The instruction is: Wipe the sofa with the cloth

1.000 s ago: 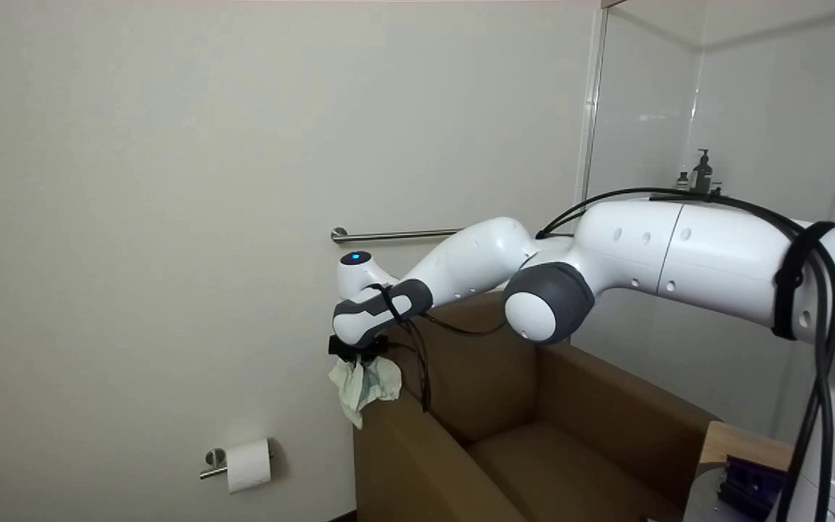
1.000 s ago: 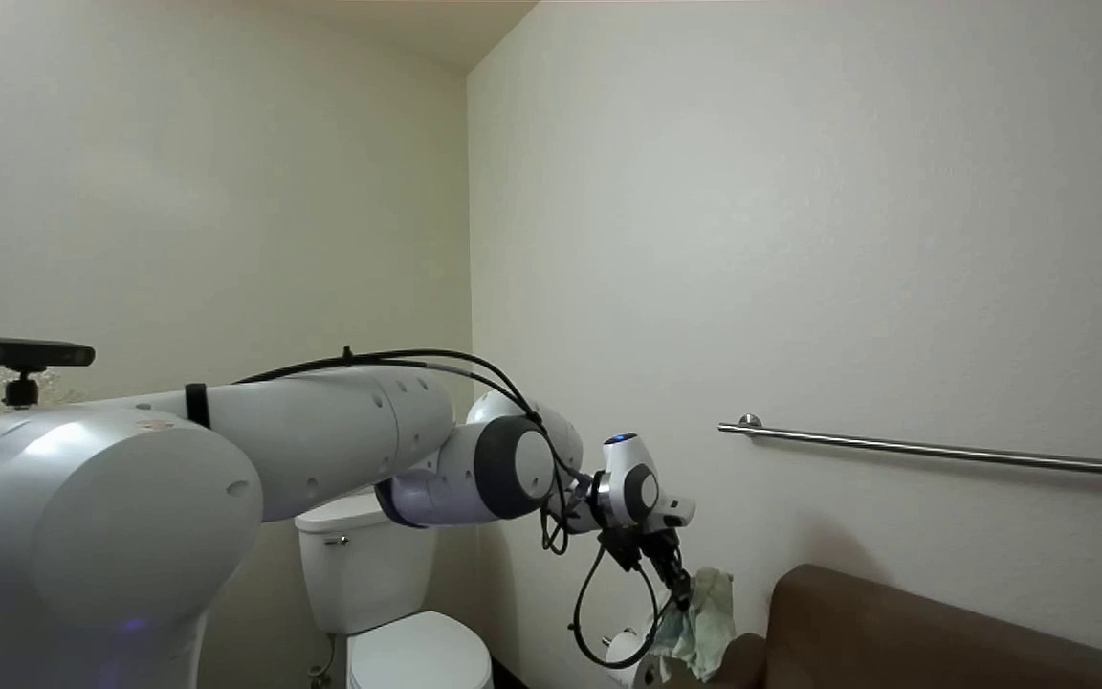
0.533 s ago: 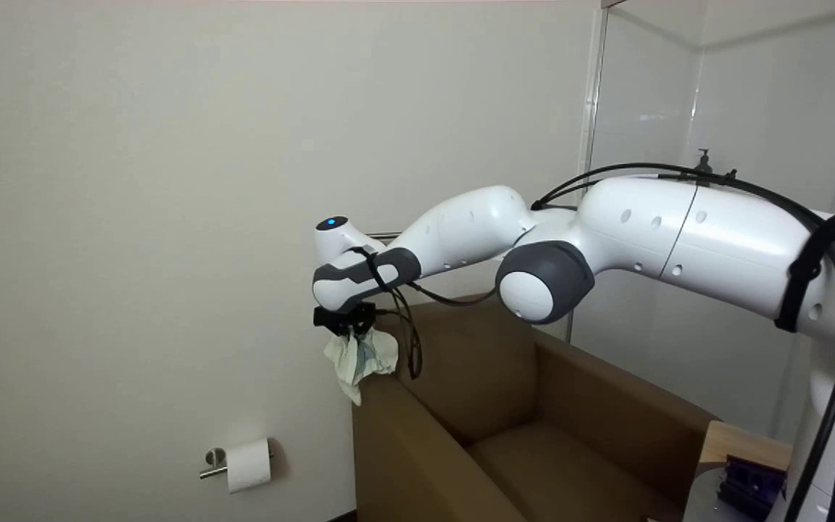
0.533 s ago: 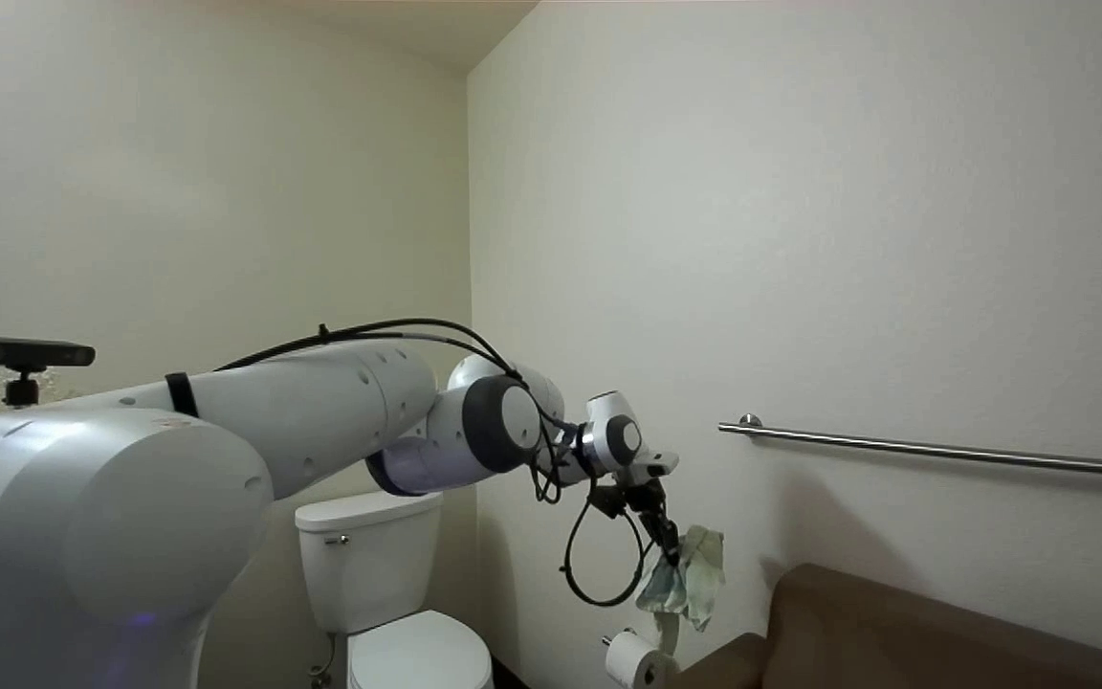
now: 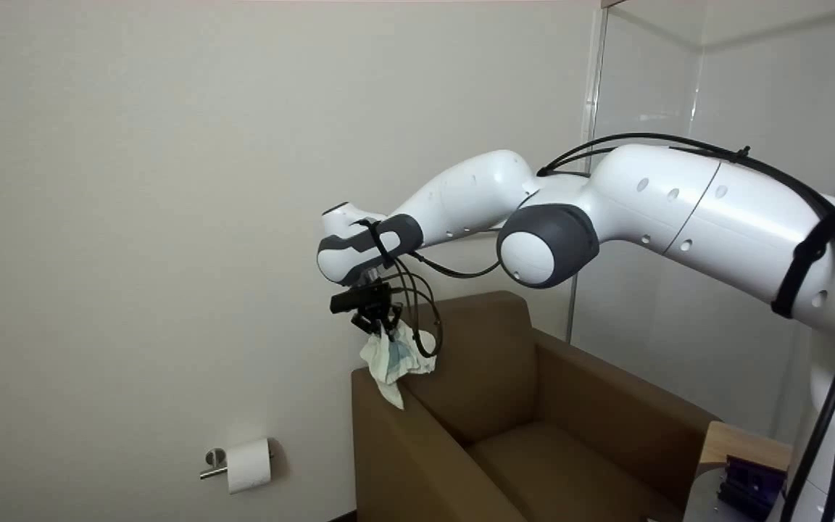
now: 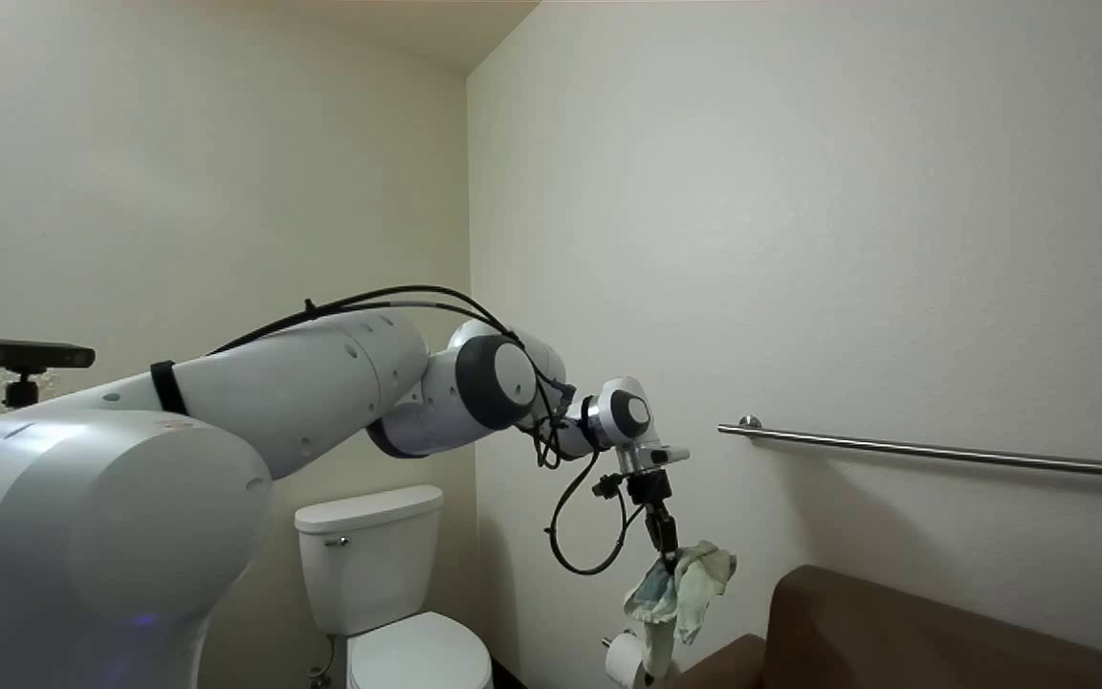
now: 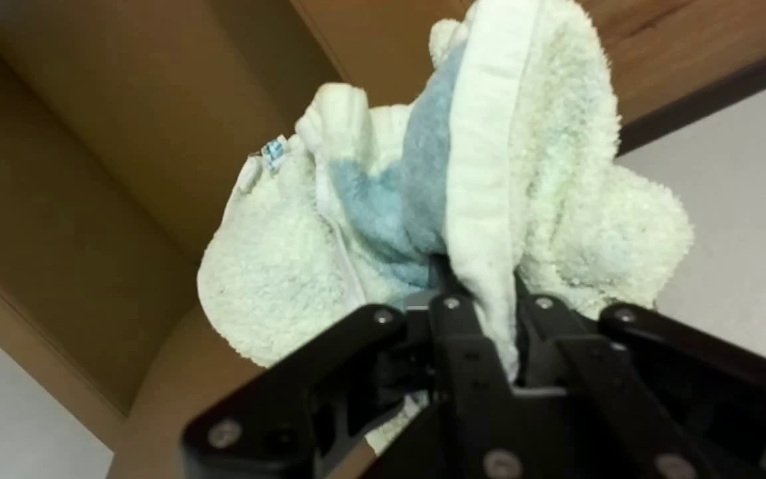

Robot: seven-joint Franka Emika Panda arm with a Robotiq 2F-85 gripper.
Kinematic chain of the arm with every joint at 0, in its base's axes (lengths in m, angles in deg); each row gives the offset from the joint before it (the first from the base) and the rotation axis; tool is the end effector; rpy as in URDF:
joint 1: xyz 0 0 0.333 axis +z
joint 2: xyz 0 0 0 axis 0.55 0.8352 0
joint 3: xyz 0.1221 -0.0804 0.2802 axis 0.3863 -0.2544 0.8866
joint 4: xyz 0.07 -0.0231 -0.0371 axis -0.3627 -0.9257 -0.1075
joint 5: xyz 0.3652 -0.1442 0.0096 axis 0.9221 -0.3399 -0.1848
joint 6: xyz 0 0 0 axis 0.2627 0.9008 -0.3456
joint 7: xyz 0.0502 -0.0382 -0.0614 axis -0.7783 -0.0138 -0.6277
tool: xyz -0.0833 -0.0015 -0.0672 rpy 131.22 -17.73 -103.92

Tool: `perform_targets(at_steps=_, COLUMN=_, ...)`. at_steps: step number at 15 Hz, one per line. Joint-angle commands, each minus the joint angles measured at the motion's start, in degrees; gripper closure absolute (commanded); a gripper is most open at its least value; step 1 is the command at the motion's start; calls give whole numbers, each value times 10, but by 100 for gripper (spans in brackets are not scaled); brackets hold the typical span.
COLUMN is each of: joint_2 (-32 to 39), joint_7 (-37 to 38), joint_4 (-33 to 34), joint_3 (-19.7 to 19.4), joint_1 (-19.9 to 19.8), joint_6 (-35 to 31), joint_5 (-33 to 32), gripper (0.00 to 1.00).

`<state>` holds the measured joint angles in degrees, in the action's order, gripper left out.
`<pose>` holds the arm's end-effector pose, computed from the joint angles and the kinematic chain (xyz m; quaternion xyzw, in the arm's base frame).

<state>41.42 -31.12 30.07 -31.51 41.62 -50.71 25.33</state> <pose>0.7851 -0.0213 0.1983 0.8752 -0.4520 0.0172 0.1712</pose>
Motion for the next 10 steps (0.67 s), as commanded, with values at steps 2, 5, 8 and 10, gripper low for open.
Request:
perform_targets(at_steps=2, joint_2=-66, joint_7=-6, joint_4=-164, joint_3=20, joint_1=-11, joint_6=12, joint_5=46, gripper=92)
perform_targets(at_steps=5, joint_2=-72, joint_7=-30, joint_4=-248, joint_3=38, joint_1=-26, joint_6=-1, joint_5=82, gripper=92)
perform_targets(at_steps=8, joint_2=-68, joint_7=-59, joint_4=-310, joint_3=58, joint_1=-45, joint_6=-4, joint_5=116, gripper=92)
perform_targets(at_steps=10, joint_2=-48, joint_7=-75, joint_4=-310, joint_3=90, joint_1=-74, joint_6=4, joint_5=115, gripper=92)
